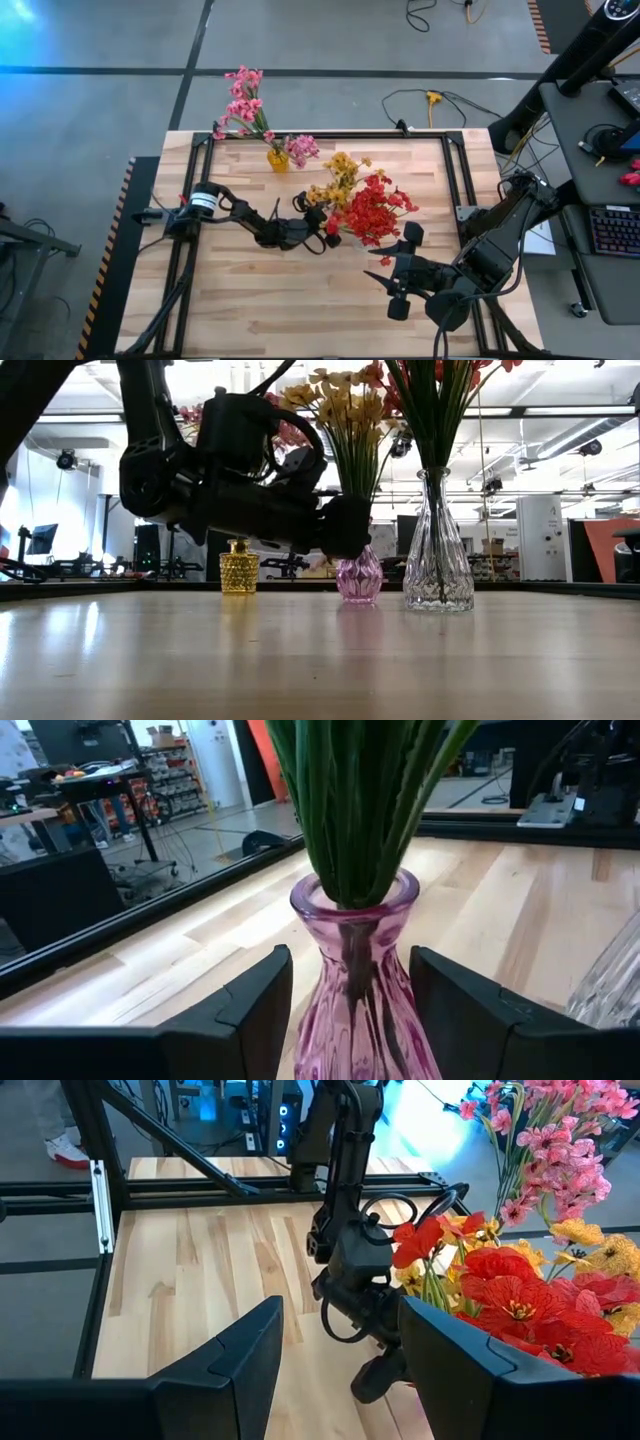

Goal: Sort flowers into vase by color
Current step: Adjust the violet vase, then return to Home Position

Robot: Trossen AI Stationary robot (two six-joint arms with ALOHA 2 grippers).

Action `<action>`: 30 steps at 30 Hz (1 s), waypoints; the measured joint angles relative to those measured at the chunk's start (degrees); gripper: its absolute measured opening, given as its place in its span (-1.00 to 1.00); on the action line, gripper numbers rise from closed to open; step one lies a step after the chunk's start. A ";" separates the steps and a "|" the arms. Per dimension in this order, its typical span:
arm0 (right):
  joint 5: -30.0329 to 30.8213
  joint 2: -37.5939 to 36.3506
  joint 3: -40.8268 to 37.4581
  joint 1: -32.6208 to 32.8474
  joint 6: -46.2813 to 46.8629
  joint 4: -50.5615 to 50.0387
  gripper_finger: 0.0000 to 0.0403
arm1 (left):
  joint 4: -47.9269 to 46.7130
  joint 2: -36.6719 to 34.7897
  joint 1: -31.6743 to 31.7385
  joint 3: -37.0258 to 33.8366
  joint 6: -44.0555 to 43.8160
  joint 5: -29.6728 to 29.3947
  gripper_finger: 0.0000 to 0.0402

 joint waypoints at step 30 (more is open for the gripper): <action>0.39 -0.11 -1.09 2.44 -10.91 1.74 -0.05 | -7.36 -54.94 -24.40 -37.63 -11.69 16.45 -0.08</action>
